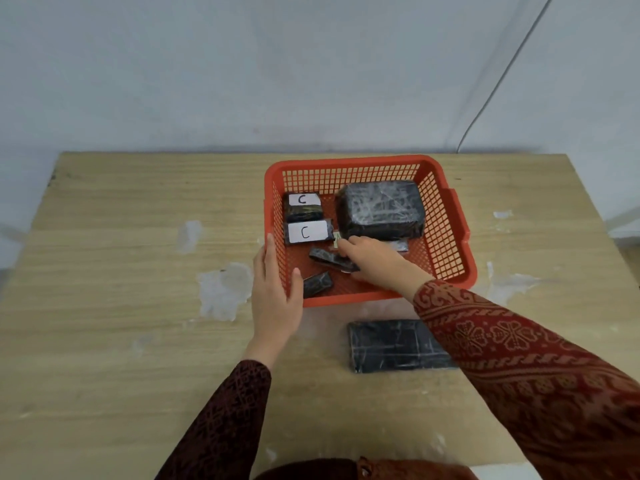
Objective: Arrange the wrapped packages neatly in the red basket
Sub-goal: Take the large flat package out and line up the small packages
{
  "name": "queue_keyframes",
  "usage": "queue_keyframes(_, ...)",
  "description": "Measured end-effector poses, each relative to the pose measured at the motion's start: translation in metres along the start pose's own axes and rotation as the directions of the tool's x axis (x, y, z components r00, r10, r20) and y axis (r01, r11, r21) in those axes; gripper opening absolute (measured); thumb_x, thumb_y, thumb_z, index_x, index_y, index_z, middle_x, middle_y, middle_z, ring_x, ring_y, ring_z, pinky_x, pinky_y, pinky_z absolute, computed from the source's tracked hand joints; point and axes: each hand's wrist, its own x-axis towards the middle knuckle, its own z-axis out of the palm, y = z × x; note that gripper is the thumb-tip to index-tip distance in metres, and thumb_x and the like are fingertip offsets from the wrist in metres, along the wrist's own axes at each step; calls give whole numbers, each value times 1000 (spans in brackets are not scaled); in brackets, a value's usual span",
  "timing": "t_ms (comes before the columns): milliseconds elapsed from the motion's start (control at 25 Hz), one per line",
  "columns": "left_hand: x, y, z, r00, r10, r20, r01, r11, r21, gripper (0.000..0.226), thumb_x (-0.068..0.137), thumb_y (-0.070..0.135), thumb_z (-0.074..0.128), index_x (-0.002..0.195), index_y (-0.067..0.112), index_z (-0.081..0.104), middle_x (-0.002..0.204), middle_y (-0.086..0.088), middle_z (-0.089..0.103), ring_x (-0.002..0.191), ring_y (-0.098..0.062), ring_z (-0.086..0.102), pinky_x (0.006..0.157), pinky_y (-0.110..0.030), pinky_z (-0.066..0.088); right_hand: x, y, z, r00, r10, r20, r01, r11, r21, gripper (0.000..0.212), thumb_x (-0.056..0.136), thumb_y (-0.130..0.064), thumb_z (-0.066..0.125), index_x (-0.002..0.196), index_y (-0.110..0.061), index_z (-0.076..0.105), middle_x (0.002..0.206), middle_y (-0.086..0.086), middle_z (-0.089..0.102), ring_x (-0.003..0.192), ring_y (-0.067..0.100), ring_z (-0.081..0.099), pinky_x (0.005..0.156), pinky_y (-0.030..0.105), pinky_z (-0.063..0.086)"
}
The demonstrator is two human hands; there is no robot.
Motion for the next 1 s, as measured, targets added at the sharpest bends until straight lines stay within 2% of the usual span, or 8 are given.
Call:
queue_keyframes(120, -1, -4, 0, 1000, -3, -15, 1, 997, -73, 63, 95, 28, 42, 153, 21, 19, 137, -8, 41, 126, -21, 45, 99, -45, 48, -2, 7, -4, 998, 46, 33, -50, 989, 140, 36, 87, -17, 59, 121, -12, 49, 106, 15, 63, 95, 33, 61, 75, 44, 52)
queue_keyframes(280, -1, -4, 1, 1000, 1, -21, -3, 995, -99, 62, 94, 31, 40, 152, 22, 20, 132, -7, 44, 119, -18, 47, 93, -44, 50, -6, 18, -9, 986, 81, 147, -133, 910, 393, 34, 92, -16, 56, 126, -12, 54, 119, 11, 64, 102, 24, 61, 86, 34, 51)
queue_keyframes(400, -1, -5, 1, 1000, 9, -30, -12, 994, -105, 62, 94, 30, 40, 152, 22, 20, 131, -7, 45, 118, -17, 48, 96, -42, 49, -9, 23, -11, 983, 55, 173, -123, 902, 414, 35, 93, -14, 56, 128, -12, 57, 123, 10, 63, 105, 20, 61, 85, 27, 48)
queue_keyframes(520, -1, -6, 1, 1000, 7, -28, -10, 993, -114, 62, 95, 28, 42, 152, 22, 19, 129, -6, 46, 115, -14, 48, 95, -37, 48, -12, 23, -8, 989, 61, 132, -102, 941, 322, 34, 93, -12, 55, 127, -12, 57, 119, 11, 64, 100, 21, 61, 79, 27, 47)
queue_keyframes(680, 0, -6, 1, 999, 9, -32, -13, 992, -122, 62, 95, 25, 43, 152, 22, 20, 129, -7, 47, 115, -13, 48, 97, -30, 45, -16, 14, -9, 996, 90, 5, -90, 996, 17, 29, 91, -13, 54, 120, -13, 55, 109, 11, 65, 98, 31, 62, 74, 42, 51)
queue_keyframes(800, 0, -7, 2, 999, 18, -37, -22, 993, -119, 62, 95, 26, 43, 152, 22, 20, 128, -7, 47, 116, -14, 48, 97, -26, 43, -8, -3, -12, 985, -132, -115, 129, 991, -36, 31, 81, -18, 65, 111, -13, 58, 106, 7, 64, 101, 28, 57, 77, 40, 47)
queue_keyframes(880, -1, -7, 1, 998, 35, -44, -39, 994, -104, 62, 94, 26, 43, 152, 22, 20, 130, -7, 47, 118, -13, 47, 100, -27, 42, 5, -20, -9, 948, -307, -80, 298, 948, -112, 35, 75, -20, 70, 108, -13, 60, 105, 5, 65, 101, 25, 54, 83, 37, 42)
queue_keyframes(1000, 0, -7, 1, 998, 41, -48, -46, 994, -102, 63, 93, 24, 43, 152, 20, 21, 130, -8, 48, 120, -15, 48, 102, -29, 42, 24, -42, 0, 914, -405, 11, 397, 888, -231, 38, 77, -23, 68, 112, -14, 59, 105, 2, 66, 100, 23, 54, 85, 36, 39)
